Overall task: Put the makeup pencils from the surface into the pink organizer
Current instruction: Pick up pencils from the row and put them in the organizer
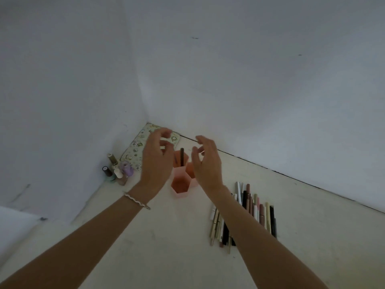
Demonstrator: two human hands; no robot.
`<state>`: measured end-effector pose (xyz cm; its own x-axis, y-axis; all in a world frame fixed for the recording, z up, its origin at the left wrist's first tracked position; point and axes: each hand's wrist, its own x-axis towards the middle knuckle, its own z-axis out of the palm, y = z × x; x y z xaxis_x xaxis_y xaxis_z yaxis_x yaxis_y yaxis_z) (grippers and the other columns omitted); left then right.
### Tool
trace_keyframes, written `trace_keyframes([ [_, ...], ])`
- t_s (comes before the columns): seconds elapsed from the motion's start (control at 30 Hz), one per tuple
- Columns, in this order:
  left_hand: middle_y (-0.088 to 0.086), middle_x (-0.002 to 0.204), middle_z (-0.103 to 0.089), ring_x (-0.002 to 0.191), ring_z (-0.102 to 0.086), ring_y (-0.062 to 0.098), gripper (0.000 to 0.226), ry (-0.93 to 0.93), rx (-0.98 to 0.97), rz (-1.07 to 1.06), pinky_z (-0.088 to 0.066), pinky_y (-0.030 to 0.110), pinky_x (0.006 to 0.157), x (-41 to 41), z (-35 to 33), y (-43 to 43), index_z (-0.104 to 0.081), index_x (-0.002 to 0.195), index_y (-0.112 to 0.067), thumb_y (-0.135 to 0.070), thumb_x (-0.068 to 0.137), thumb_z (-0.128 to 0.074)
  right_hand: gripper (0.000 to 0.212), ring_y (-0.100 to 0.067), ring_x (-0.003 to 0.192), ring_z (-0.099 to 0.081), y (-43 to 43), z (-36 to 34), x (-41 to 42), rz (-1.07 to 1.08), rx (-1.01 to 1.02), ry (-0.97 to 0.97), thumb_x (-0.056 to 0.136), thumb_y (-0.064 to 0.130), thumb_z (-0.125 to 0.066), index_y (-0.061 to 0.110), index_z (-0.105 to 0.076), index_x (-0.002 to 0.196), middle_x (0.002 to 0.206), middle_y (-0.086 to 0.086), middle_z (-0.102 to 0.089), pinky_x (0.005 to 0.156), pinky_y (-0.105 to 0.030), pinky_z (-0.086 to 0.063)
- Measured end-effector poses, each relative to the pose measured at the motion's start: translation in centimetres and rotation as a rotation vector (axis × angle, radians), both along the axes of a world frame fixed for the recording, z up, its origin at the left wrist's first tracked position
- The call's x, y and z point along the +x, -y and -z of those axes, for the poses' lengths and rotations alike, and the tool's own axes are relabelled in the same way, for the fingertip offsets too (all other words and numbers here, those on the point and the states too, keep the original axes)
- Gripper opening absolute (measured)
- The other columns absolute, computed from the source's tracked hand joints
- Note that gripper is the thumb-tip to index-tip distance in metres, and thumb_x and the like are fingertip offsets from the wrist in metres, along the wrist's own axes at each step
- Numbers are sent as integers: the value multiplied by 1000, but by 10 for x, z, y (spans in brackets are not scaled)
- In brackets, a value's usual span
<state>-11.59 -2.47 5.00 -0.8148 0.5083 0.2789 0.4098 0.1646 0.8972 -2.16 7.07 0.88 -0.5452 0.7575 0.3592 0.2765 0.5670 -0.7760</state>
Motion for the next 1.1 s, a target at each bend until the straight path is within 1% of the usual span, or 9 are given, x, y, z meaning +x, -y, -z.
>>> trace_keyframes([
  [0.1,-9,89,-64,82,-65,6,20,31,-208,237,-53,22,73,43,22,-19,-59,97,-25,-7,89,-57,32,-8,86,-59,-24,-15,25,170,-89,-107,96,8,-46,16,-53,126,110,2,-60,73,-21,-49],
  [0.23,-1,95,-67,86,-64,15,18,-92,-672,463,-47,18,69,99,72,-42,-60,107,-16,-9,95,-48,35,-2,68,-54,-51,-24,68,252,-188,-69,91,4,-46,23,-53,120,98,9,-61,62,-17,-45],
  [0.37,10,121,-59,112,-59,26,26,-167,-937,452,-46,33,91,125,100,-53,-49,122,-7,-12,100,-37,38,-5,65,-55,-59,-16,110,275,-246,-3,87,1,-46,25,-55,116,93,12,-62,62,-26,-49],
  [0.47,12,123,-57,110,-61,28,31,-196,-1015,397,-49,36,87,135,104,-60,-41,131,-6,-13,101,-34,38,-9,64,-54,-60,-8,128,262,-293,38,88,0,-45,23,-55,117,93,7,-63,64,-35,-52],
  [0.57,13,123,-58,109,-62,28,36,-182,-1052,357,-52,36,87,141,103,-66,-34,135,-3,-10,100,-37,37,-9,63,-52,-61,1,136,236,-299,82,89,0,-45,21,-55,118,94,5,-62,63,-32,-50],
  [0.7,15,125,-55,111,-60,29,26,-49,-990,380,-49,34,90,131,99,-66,-44,125,-2,-12,101,-40,34,-4,55,-49,-63,12,129,209,-278,141,91,3,-45,20,-55,118,91,7,-62,57,-19,-42],
  [0.87,7,96,-62,75,-62,15,23,116,-612,356,-48,19,59,106,69,-66,-45,107,-10,-10,90,-59,27,-14,63,-59,-68,30,109,140,-312,446,93,8,-45,13,-57,116,80,1,-63,59,-29,-47],
  [0.97,-6,86,-62,71,-65,6,41,187,-385,275,-54,16,58,93,44,-63,-43,123,-17,-10,88,-65,27,-28,87,-64,-64,45,95,72,-294,745,90,6,-46,9,-54,116,99,-12,-65,75,-38,-55],
  [1.1,-6,81,-62,77,-66,13,69,148,-223,280,-52,22,73,85,22,-53,-34,144,-28,-8,87,-66,17,-27,100,-57,-54,67,80,59,-124,992,92,8,-45,8,-52,107,102,-11,-65,76,-33,-44],
])
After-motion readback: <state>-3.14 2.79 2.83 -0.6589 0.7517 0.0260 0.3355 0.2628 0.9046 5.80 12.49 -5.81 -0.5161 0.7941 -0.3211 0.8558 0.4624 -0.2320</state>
